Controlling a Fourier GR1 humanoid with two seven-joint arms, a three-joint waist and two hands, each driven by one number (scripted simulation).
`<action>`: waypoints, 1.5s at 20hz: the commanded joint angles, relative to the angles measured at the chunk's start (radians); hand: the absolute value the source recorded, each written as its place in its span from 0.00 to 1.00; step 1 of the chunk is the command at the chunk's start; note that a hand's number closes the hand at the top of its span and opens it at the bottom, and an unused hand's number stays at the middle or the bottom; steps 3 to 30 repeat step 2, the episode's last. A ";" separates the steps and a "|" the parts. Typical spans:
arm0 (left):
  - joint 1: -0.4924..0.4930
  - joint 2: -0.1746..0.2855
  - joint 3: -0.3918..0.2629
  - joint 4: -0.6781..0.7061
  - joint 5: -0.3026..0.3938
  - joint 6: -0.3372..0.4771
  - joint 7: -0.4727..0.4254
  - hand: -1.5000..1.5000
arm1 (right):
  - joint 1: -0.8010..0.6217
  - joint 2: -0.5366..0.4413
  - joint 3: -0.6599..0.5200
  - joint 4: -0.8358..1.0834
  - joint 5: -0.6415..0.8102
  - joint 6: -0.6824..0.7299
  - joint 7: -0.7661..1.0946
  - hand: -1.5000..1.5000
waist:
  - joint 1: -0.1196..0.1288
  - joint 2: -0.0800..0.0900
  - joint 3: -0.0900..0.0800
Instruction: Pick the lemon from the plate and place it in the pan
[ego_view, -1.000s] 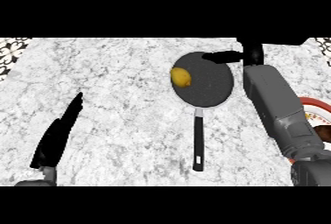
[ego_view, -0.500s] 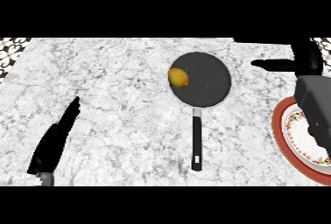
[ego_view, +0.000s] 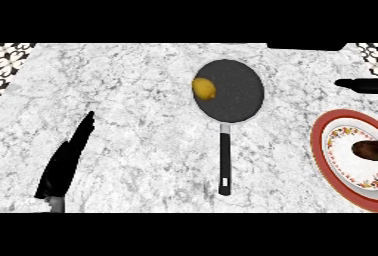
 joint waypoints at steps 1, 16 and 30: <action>0.016 0.009 0.019 0.005 0.002 -0.003 -0.014 0.50 | 0.056 -0.047 0.003 0.014 0.000 0.090 -0.055 0.00 | -0.007 -0.005 0.000; 0.014 -0.021 -0.022 -0.019 -0.032 0.024 0.004 0.50 | 0.046 -0.072 0.003 0.013 0.002 0.107 -0.054 0.00 | 0.000 -0.002 0.001; 0.014 -0.021 -0.022 -0.019 -0.032 0.024 0.004 0.50 | 0.046 -0.072 0.003 0.013 0.002 0.107 -0.054 0.00 | 0.000 -0.002 0.001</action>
